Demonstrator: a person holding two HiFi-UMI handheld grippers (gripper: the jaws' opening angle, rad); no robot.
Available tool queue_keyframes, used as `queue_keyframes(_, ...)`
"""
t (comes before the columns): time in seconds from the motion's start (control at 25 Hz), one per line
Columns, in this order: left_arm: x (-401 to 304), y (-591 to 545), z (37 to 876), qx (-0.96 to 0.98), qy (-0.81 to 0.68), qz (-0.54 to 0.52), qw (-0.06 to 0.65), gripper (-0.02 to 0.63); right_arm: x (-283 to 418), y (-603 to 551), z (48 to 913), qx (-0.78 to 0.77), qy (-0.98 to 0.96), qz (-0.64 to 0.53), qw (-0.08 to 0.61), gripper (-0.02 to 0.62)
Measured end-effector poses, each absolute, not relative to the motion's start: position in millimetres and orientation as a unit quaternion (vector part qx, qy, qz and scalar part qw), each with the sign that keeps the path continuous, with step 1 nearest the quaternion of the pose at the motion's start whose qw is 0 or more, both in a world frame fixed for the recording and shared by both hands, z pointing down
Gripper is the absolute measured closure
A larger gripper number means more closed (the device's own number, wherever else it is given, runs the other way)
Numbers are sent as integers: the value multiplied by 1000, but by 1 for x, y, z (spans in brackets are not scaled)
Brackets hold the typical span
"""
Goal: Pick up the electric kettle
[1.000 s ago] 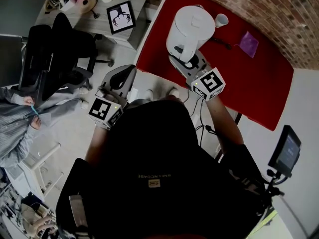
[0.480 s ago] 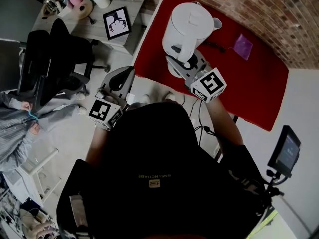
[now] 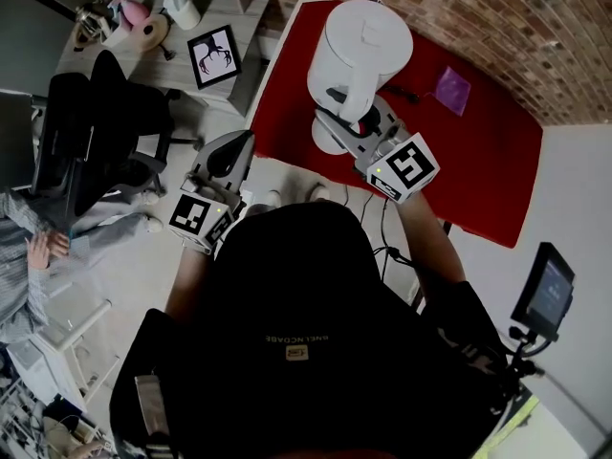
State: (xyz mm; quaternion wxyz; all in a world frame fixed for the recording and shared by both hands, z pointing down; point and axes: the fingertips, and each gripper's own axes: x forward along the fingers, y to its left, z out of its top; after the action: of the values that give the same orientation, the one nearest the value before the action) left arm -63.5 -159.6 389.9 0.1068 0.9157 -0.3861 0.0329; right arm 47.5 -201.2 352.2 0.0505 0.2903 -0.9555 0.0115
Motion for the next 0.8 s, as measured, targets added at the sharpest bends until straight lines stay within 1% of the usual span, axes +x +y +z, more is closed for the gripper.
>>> queue_keyframes(0.12,-62,-162,393,916,-384,36,112,601,49,-197,339,293,-955,9,46,463)
queue_keyframes(0.44,-46,-172,380,930,-356,18,91,600,58,-191,314,305,-952,-10,40,463)
queue_keyframes(0.8,-28,-185,370,939,-333,10,84,601,69,-183,297,321,-946,-16,35,463)
